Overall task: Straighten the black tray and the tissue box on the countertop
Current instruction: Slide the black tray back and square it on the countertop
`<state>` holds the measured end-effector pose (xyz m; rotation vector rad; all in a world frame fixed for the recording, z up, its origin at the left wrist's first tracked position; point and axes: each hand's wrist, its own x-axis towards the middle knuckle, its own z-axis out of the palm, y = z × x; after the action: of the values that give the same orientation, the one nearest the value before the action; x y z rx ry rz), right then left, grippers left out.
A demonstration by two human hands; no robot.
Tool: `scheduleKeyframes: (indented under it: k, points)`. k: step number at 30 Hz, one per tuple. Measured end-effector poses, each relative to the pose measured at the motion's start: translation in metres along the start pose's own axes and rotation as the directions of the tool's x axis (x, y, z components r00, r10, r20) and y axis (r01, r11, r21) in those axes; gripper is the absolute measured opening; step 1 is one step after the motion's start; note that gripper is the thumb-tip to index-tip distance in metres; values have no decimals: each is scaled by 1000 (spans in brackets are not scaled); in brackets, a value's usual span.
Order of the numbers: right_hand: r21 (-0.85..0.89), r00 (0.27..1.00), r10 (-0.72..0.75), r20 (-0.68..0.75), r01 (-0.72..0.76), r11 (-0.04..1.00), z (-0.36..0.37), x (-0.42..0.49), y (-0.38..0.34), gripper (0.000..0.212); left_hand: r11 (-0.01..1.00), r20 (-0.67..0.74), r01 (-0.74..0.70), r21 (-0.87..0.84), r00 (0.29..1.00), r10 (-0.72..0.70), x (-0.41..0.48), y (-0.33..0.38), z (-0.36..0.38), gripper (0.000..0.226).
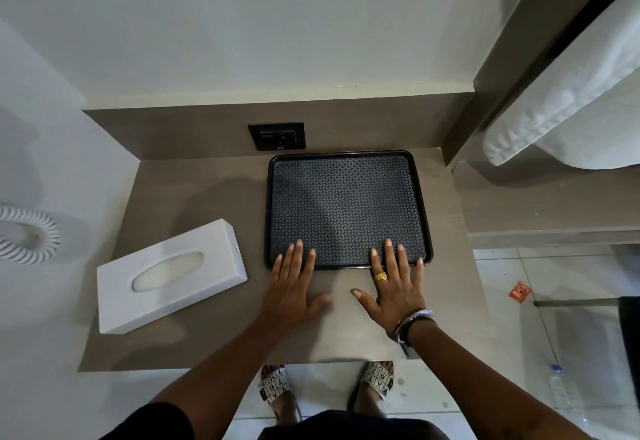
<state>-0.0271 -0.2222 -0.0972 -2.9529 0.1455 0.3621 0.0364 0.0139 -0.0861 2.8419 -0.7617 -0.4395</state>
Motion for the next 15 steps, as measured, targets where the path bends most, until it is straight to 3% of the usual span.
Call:
scheduleKeyframes:
  k: [15]
  points:
    - [29, 999, -7, -51, 9, 1000, -8, 17, 3, 84, 1000, 12, -11, -19, 1000, 12, 15, -9, -9, 93]
